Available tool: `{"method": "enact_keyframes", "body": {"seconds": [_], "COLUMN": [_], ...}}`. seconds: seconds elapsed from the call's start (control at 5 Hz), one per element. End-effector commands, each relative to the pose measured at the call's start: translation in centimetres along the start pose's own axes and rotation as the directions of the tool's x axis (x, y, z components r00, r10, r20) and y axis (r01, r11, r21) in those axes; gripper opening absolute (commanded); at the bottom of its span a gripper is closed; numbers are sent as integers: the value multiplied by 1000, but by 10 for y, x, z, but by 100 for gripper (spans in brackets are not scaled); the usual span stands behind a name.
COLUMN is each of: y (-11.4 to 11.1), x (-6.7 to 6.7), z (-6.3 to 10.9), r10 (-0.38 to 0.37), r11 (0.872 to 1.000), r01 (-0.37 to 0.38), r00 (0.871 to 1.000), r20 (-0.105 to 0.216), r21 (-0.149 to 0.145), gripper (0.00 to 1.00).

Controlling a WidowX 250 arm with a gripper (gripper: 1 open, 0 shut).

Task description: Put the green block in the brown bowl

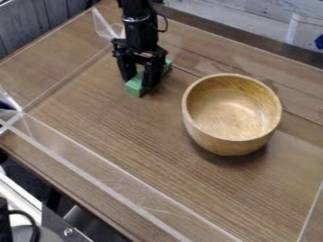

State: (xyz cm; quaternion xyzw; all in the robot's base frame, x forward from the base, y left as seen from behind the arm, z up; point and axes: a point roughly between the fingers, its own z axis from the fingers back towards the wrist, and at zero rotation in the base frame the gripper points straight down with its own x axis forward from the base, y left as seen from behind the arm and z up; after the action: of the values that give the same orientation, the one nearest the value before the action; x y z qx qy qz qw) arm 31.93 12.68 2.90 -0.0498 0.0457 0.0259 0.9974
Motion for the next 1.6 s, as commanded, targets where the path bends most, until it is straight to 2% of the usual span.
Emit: {"method": "enact_keyframes", "body": {"seconds": [0.0, 0.2, 1.2, 1.4], "y": [3, 4, -7, -13], "x": [8, 10, 3, 1], "z": [24, 23, 61, 79], "r10": [6, 11, 29, 27], "r11": [1000, 1000, 999, 999], "r01": [-7, -12, -26, -21], "r00": [998, 998, 994, 991], "r20": [63, 63, 106, 132], "r21": [19, 17, -27, -42], "gripper": [100, 0, 0, 0]}}
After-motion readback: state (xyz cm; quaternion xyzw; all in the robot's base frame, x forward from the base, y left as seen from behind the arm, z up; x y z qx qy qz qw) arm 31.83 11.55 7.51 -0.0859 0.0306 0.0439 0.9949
